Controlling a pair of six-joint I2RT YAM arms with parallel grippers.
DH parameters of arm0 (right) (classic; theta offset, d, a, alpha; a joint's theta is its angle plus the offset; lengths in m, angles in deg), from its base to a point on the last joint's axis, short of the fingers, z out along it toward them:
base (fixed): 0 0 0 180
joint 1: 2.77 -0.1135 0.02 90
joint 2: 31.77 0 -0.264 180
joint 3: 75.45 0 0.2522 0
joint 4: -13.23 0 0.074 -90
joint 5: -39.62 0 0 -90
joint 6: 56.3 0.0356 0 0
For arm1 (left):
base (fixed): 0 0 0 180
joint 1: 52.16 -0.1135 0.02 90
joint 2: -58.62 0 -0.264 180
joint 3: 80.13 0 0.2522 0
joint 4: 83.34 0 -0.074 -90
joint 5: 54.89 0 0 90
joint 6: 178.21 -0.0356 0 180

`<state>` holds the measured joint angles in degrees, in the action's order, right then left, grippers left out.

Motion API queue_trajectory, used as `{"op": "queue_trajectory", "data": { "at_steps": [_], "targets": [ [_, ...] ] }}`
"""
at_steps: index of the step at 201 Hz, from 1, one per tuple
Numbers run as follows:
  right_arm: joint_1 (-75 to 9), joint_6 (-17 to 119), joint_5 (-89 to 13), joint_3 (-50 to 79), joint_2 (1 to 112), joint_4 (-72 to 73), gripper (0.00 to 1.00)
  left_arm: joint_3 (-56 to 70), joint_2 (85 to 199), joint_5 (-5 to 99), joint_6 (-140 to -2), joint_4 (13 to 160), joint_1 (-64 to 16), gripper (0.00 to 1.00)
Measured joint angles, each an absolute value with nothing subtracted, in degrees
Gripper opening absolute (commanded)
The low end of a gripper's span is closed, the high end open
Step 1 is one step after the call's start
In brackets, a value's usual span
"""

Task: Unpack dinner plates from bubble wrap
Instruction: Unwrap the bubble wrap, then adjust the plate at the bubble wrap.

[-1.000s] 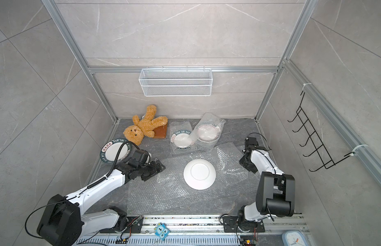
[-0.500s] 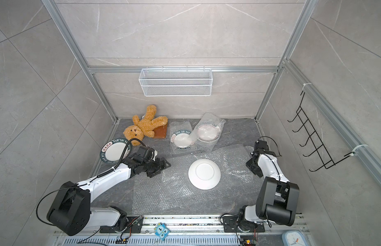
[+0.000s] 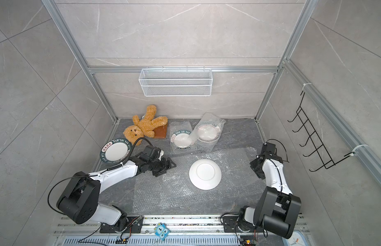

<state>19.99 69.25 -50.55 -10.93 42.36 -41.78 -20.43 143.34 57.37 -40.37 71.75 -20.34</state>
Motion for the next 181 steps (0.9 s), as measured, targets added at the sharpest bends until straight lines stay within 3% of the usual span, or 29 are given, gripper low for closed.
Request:
{"op": "queue_trajectory", "data": {
  "at_steps": [29,40,71,80,123,181],
  "targets": [
    [16.3,67.18,-43.25,-10.19,37.88,-39.88,0.77,-18.25,144.74,57.26,-39.13,73.32,-15.25,0.83],
    [13.76,66.7,-40.84,-10.21,35.78,-39.47,0.83,-17.66,145.27,57.26,-38.36,74.41,-13.11,0.83],
    [2.29,66.04,-34.77,-11.04,31.78,-36.62,0.88,-16.19,148.46,57.39,-35.56,78.32,-8.02,0.83],
    [-0.82,66.59,-32.6,-12.39,31.47,-34.7,1.0,-15.67,150.05,57.79,-34.67,79.75,-6.97,0.84],
    [-9.41,70.04,-26.72,-22.51,33.64,-26.85,1.0,-14.79,157.77,59.29,-30.58,86.24,-5.15,0.85],
    [-11.46,70.61,-26.4,-27.04,39.85,-20.8,0.99,-15.06,159.65,60.91,-28.5,92.2,-5.17,0.87]
  ]
}}
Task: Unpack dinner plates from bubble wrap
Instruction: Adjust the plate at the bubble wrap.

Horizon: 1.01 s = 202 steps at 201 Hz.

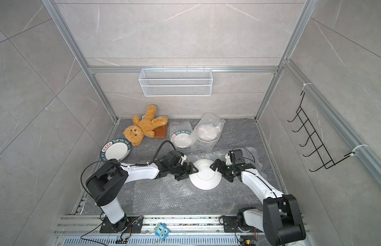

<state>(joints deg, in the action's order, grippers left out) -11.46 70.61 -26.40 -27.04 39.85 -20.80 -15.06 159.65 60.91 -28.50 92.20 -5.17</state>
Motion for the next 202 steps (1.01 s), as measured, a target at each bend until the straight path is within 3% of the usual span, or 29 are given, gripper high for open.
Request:
{"op": "queue_trajectory", "data": {
  "at_steps": [121,202],
  "targets": [
    [-11.51,71.46,-27.05,-30.01,42.08,-16.38,0.97,-15.06,160.61,59.75,-28.35,91.26,-5.15,0.87],
    [-11.48,71.68,-27.23,-30.54,42.64,-14.31,0.96,-17.66,162.36,61.85,-25.75,100.64,-5.5,0.87]
  ]
}}
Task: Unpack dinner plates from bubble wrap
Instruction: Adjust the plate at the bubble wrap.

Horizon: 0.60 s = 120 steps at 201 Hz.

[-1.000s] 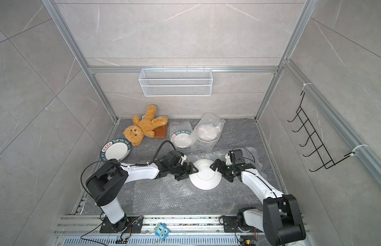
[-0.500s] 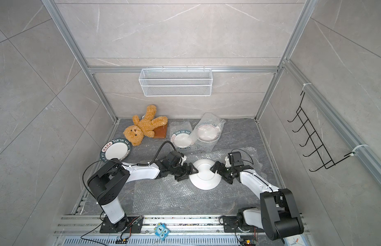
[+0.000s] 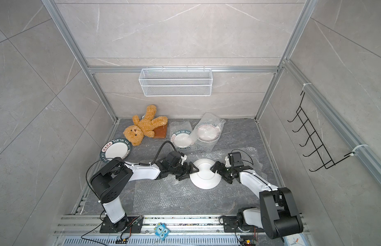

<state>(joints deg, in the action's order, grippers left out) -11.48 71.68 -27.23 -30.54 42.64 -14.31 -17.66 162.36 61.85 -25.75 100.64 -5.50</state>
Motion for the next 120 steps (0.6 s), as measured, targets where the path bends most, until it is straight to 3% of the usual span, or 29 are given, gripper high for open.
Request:
{"op": "queue_trajectory", "data": {
  "at_steps": [71,98,120],
  "targets": [
    [-11.48,71.64,-28.28,-30.45,42.08,-15.31,0.96,-20.21,162.36,63.99,-21.64,111.7,-5.74,0.83],
    [-11.51,71.64,-28.32,-30.08,41.44,-17.06,0.96,-20.32,162.36,64.47,-19.72,115.92,-5.52,0.74],
    [-11.51,71.59,-28.41,-29.49,40.85,-18.57,0.96,-20.32,162.36,64.78,-18.32,118.13,-5.5,0.6]
  ]
}}
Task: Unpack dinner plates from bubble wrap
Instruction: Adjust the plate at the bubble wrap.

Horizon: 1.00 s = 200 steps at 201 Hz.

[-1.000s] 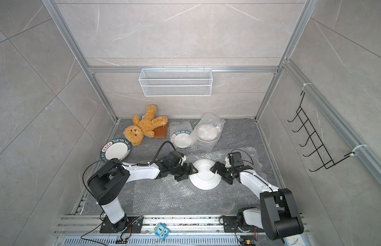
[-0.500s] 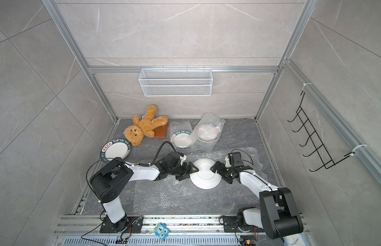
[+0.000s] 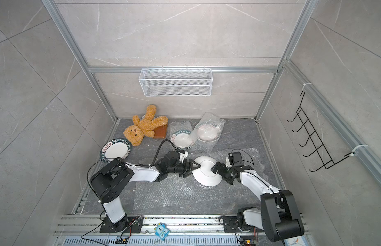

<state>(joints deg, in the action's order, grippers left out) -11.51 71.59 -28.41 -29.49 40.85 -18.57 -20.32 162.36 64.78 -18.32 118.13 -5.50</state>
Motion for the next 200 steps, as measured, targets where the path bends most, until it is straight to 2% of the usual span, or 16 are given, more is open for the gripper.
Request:
{"op": "queue_trajectory", "data": {
  "at_steps": [23,34,117,200],
  "targets": [
    [-11.51,71.59,-28.8,-28.31,40.39,-20.1,0.96,-20.32,162.36,64.85,-17.05,119.63,-5.41,0.39],
    [-11.51,71.42,-29.0,-27.56,40.13,-20.6,0.96,-20.32,162.38,64.82,-16.46,120.29,-5.35,0.32],
    [-11.44,70.98,-30.07,-23.24,39.61,-23.09,0.96,-17.83,164.41,65.68,-13.86,127.17,-4.76,0.0],
    [-11.18,69.76,-34.4,-12.83,39.58,-30.5,0.98,-16.94,163.72,65.79,-11.35,130.52,-4.52,0.0]
  ]
}}
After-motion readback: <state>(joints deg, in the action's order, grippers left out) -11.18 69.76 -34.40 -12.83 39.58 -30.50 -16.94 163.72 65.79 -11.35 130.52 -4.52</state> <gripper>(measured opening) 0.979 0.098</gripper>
